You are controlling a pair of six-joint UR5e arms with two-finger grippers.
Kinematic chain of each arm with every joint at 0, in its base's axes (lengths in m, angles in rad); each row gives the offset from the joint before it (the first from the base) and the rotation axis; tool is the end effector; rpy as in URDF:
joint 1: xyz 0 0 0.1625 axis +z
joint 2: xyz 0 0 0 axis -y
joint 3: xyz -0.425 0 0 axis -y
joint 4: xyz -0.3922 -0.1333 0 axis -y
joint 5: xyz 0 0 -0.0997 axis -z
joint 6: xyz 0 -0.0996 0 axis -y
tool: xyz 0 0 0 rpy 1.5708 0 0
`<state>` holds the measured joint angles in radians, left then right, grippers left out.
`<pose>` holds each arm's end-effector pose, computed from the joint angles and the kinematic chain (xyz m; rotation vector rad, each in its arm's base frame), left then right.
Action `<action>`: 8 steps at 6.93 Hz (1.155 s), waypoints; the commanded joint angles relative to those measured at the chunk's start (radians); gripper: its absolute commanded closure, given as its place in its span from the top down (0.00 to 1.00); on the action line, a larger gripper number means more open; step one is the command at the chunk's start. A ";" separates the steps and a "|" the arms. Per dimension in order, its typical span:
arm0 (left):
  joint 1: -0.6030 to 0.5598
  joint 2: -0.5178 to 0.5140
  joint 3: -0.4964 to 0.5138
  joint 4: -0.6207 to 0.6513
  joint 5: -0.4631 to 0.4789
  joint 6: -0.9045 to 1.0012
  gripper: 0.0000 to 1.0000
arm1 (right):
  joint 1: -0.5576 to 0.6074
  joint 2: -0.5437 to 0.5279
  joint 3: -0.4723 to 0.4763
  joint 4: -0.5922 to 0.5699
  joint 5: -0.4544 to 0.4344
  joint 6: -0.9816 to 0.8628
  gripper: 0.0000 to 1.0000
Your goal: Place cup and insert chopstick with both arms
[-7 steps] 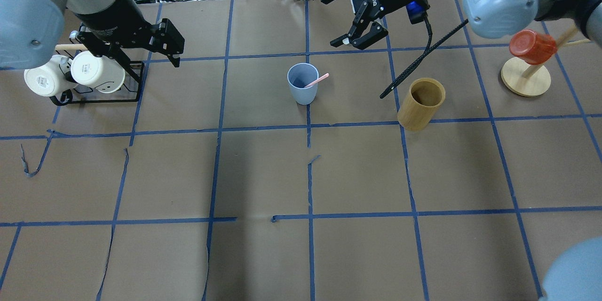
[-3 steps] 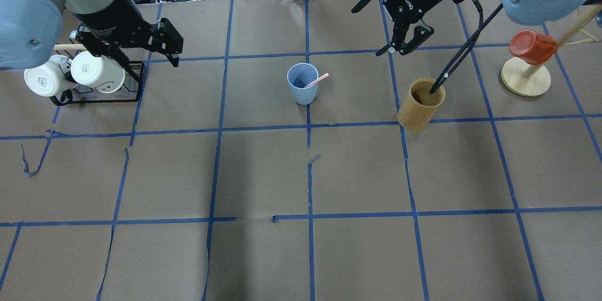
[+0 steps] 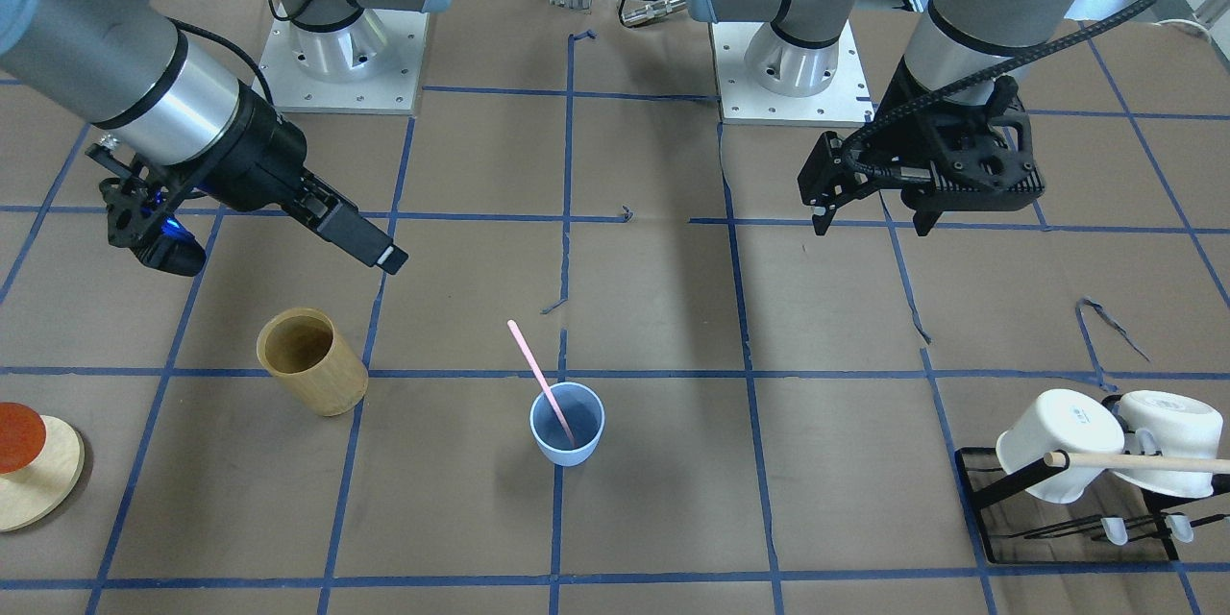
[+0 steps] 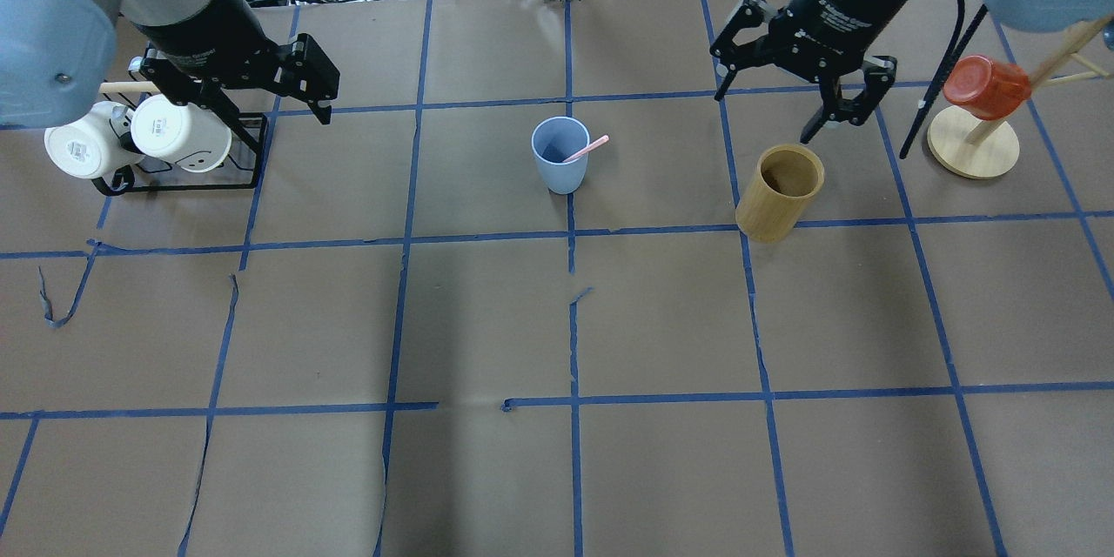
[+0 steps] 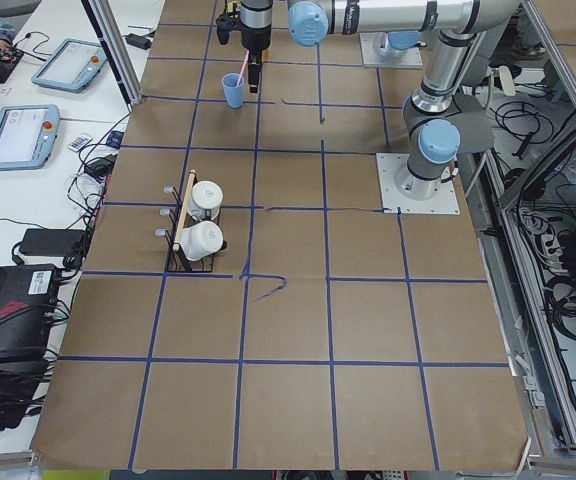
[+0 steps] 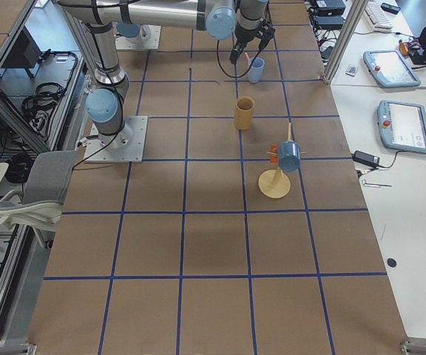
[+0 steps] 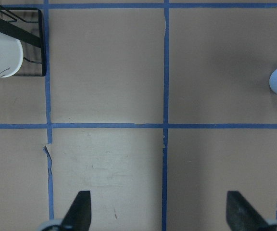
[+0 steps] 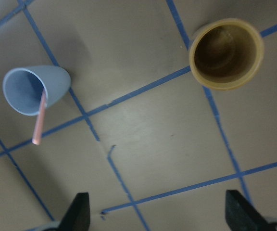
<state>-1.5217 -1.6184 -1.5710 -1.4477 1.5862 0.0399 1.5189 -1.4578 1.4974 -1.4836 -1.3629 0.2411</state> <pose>-0.1061 -0.5247 0.4765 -0.0153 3.1207 -0.1164 0.1263 -0.5337 0.4600 0.4483 2.9048 0.2147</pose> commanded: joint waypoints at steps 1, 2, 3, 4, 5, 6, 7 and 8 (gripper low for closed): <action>0.000 0.000 -0.001 0.000 0.000 0.000 1.00 | 0.000 -0.036 -0.006 0.084 -0.214 -0.299 1.00; 0.000 0.000 -0.001 0.000 0.000 0.000 1.00 | 0.003 -0.047 -0.006 0.126 -0.244 -0.305 1.00; 0.000 0.000 0.000 0.001 0.000 0.000 1.00 | 0.003 -0.079 0.006 0.129 -0.179 -0.313 1.00; 0.000 0.000 0.002 0.001 0.000 0.000 1.00 | 0.003 -0.085 0.006 0.131 -0.177 -0.304 1.00; -0.005 0.000 0.002 0.001 -0.002 -0.006 1.00 | 0.003 -0.091 0.001 0.131 -0.179 -0.299 1.00; 0.000 -0.002 0.006 0.001 -0.002 0.000 1.00 | 0.003 -0.096 0.003 0.131 -0.182 -0.299 1.00; -0.002 -0.002 0.003 0.001 -0.002 -0.002 1.00 | 0.003 -0.096 0.007 0.131 -0.182 -0.299 1.00; -0.002 -0.002 0.002 0.001 -0.002 -0.002 1.00 | 0.003 -0.096 0.007 0.129 -0.182 -0.299 1.00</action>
